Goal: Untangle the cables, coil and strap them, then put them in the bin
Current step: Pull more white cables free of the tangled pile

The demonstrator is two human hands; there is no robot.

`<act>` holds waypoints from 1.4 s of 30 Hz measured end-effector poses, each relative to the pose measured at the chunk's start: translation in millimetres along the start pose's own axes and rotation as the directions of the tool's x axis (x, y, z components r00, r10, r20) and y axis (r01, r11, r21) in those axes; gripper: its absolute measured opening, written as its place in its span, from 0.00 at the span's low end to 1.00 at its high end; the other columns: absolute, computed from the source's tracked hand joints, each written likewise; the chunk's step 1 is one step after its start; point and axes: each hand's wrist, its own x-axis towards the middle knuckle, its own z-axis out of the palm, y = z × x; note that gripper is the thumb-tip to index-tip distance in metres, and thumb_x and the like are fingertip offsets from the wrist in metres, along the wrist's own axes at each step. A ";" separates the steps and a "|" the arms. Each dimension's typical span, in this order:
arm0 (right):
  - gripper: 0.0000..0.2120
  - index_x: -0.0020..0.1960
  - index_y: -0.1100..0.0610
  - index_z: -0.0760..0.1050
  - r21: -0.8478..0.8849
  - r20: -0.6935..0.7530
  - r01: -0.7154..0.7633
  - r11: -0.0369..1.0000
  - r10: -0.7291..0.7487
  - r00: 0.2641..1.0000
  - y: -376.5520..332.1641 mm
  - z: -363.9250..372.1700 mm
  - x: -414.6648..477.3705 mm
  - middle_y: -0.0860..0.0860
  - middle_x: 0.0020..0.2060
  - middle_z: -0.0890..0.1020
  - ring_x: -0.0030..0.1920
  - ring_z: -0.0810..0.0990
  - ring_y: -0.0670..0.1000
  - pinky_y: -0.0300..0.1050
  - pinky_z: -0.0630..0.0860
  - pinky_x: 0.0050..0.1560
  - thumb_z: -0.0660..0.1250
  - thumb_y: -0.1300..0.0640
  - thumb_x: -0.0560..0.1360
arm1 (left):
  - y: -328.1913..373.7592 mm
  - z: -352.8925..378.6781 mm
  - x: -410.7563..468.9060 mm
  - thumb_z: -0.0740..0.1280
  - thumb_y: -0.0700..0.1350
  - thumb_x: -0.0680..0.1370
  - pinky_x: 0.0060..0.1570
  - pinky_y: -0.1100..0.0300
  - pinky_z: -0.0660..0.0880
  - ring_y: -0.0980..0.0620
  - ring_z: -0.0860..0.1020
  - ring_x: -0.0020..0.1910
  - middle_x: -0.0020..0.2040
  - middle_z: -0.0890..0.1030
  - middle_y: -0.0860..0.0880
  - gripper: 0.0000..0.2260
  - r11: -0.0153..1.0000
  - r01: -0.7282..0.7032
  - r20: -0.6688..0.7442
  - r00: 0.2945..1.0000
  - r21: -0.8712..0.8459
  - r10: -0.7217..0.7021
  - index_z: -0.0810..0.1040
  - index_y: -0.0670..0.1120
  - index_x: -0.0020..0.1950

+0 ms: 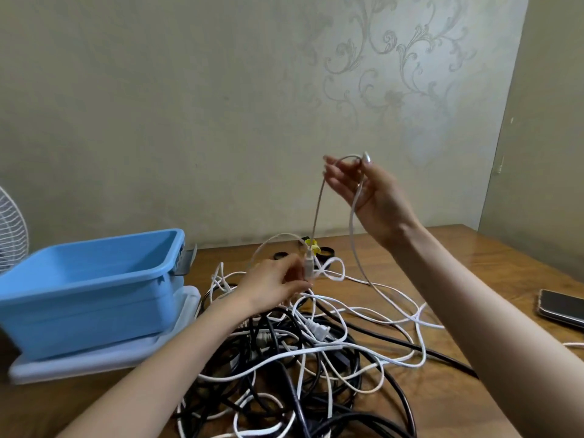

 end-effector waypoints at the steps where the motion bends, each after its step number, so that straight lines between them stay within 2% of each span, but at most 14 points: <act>1: 0.19 0.42 0.64 0.76 0.018 0.003 0.001 1.000 -0.001 1.000 -2.7 -0.9 2.5 0.62 0.50 0.83 0.48 0.84 0.55 0.44 0.80 0.50 0.52 0.57 0.83 | 0.6 -0.8 -0.4 0.66 0.51 0.78 0.39 0.63 0.70 0.64 0.76 0.35 0.43 0.81 0.50 0.06 0.999 -0.017 0.049 0.999 -0.037 0.018 0.73 0.50 0.48; 4: 0.23 0.37 0.62 0.80 -0.006 0.029 -0.058 0.998 0.058 0.998 -4.0 -1.1 4.9 0.61 0.49 0.83 0.47 0.84 0.53 0.45 0.80 0.51 0.52 0.57 0.82 | 2.6 0.1 -0.9 0.68 0.47 0.77 0.33 0.74 0.68 0.64 0.77 0.39 0.50 0.82 0.48 0.10 0.981 0.008 0.151 0.988 -0.195 0.021 0.74 0.47 0.56; 8: 0.17 0.47 0.68 0.74 -0.141 0.108 -0.176 0.974 0.192 0.975 10.3 18.6 -2.2 0.63 0.48 0.83 0.46 0.84 0.54 0.46 0.81 0.52 0.50 0.60 0.82 | 8.2 0.5 -2.3 0.73 0.50 0.72 0.48 0.66 0.74 0.57 0.78 0.52 0.56 0.78 0.53 0.15 0.951 0.036 0.145 0.989 -0.306 0.009 0.72 0.52 0.55; 10: 0.16 0.49 0.69 0.73 -0.149 0.138 -0.166 0.975 0.187 0.973 11.7 26.0 -2.4 0.63 0.50 0.82 0.47 0.84 0.54 0.46 0.80 0.52 0.50 0.59 0.83 | 18.7 -3.0 -3.6 0.67 0.47 0.78 0.51 0.64 0.75 0.52 0.80 0.52 0.56 0.81 0.50 0.04 0.857 0.032 0.110 0.994 -0.514 0.028 0.76 0.48 0.50; 14: 0.12 0.47 0.61 0.74 -0.328 -0.086 -0.105 0.939 0.081 0.993 -1.5 17.9 3.6 0.53 0.39 0.84 0.32 0.81 0.46 0.37 0.77 0.33 0.55 0.57 0.82 | 25.4 -30.5 -8.3 0.53 0.44 0.83 0.45 0.60 0.77 0.50 0.82 0.44 0.43 0.83 0.44 0.13 0.703 0.078 0.029 0.996 -0.707 -0.082 0.73 0.43 0.45; 17: 0.11 0.44 0.57 0.74 -0.620 -0.201 -0.159 0.769 0.041 0.979 -8.6 3.6 0.4 0.48 0.23 0.77 0.19 0.68 0.44 0.34 0.62 0.22 0.60 0.53 0.81 | 19.9 -51.1 -10.0 0.52 0.48 0.83 0.42 0.59 0.75 0.51 0.79 0.38 0.38 0.79 0.45 0.16 0.736 0.045 -0.193 0.952 -0.675 -0.236 0.73 0.43 0.42; 22: 0.10 0.40 0.57 0.76 -0.844 -0.065 -0.096 0.528 0.077 0.995 -5.7 18.1 -15.8 0.50 0.33 0.82 0.30 0.75 0.38 0.29 0.68 0.32 0.64 0.53 0.78 | 5.7 -69.4 -2.8 0.53 0.54 0.81 0.52 0.52 0.73 0.48 0.74 0.51 0.47 0.74 0.45 0.19 0.972 0.069 -0.517 0.837 -0.223 -0.178 0.80 0.48 0.44; 26: 0.10 0.41 0.58 0.74 -0.783 -0.025 -0.053 0.619 0.054 0.998 -8.1 36.2 -30.0 0.53 0.26 0.78 0.22 0.69 0.46 0.35 0.63 0.23 0.64 0.54 0.79 | 12.9 -76.9 -8.8 0.51 0.55 0.82 0.29 0.59 0.70 0.50 0.77 0.33 0.36 0.80 0.48 0.18 0.994 0.106 -0.732 0.675 -0.025 -0.090 0.77 0.47 0.49; 28: 0.08 0.44 0.59 0.73 -0.741 0.029 -0.057 0.669 0.117 0.993 -6.9 45.2 -39.4 0.56 0.27 0.79 0.23 0.72 0.49 0.37 0.69 0.23 0.63 0.56 0.78 | 18.2 -77.6 -10.2 0.51 0.54 0.82 0.29 0.57 0.72 0.49 0.77 0.30 0.35 0.81 0.46 0.17 0.983 0.014 -0.764 0.627 -0.181 -0.150 0.75 0.47 0.47; 30: 0.06 0.46 0.61 0.71 -0.629 0.083 -0.125 0.767 0.226 0.971 -2.0 54.4 -50.3 0.59 0.33 0.82 0.30 0.80 0.53 0.43 0.80 0.32 0.64 0.58 0.75 | 30.0 -73.5 -10.8 0.52 0.52 0.83 0.35 0.58 0.73 0.49 0.77 0.34 0.36 0.80 0.45 0.16 0.811 -0.080 -0.612 0.700 -0.580 -0.369 0.75 0.47 0.45; 32: 0.07 0.46 0.63 0.70 -0.485 0.131 -0.177 0.856 0.271 0.954 4.1 60.0 -61.0 0.63 0.39 0.82 0.36 0.83 0.56 0.48 0.83 0.41 0.64 0.60 0.72 | 41.2 -63.3 -15.2 0.55 0.50 0.83 0.38 0.59 0.72 0.50 0.76 0.37 0.37 0.78 0.46 0.15 0.577 0.002 -0.340 0.805 -0.817 -0.485 0.76 0.47 0.43; 37: 0.08 0.46 0.65 0.72 -0.550 0.171 -0.027 0.835 0.145 0.974 14.4 61.2 -91.9 0.60 0.42 0.83 0.43 0.83 0.55 0.49 0.81 0.49 0.68 0.62 0.71 | 58.1 -51.4 -31.0 0.56 0.49 0.83 0.18 0.70 0.66 0.56 0.72 0.18 0.21 0.74 0.49 0.16 0.284 0.232 0.042 0.837 -0.930 -0.545 0.71 0.43 0.39; 40: 0.06 0.43 0.62 0.75 -0.662 0.208 0.085 0.745 0.073 0.975 19.9 60.6 -111.0 0.53 0.38 0.83 0.40 0.82 0.50 0.45 0.79 0.43 0.72 0.64 0.71 | 62.0 -51.8 -36.9 0.52 0.54 0.83 0.19 0.65 0.72 0.54 0.75 0.19 0.24 0.76 0.48 0.18 0.217 0.376 0.242 0.850 -0.901 -0.467 0.72 0.43 0.45; 42: 0.08 0.39 0.62 0.76 -0.763 0.258 0.215 0.610 -0.017 0.966 24.6 60.6 -123.6 0.55 0.38 0.79 0.39 0.79 0.54 0.53 0.78 0.40 0.74 0.61 0.68 | 64.3 -52.0 -41.5 0.51 0.55 0.83 0.21 0.62 0.75 0.54 0.76 0.22 0.28 0.77 0.48 0.18 0.165 0.406 0.318 0.863 -0.899 -0.393 0.73 0.44 0.46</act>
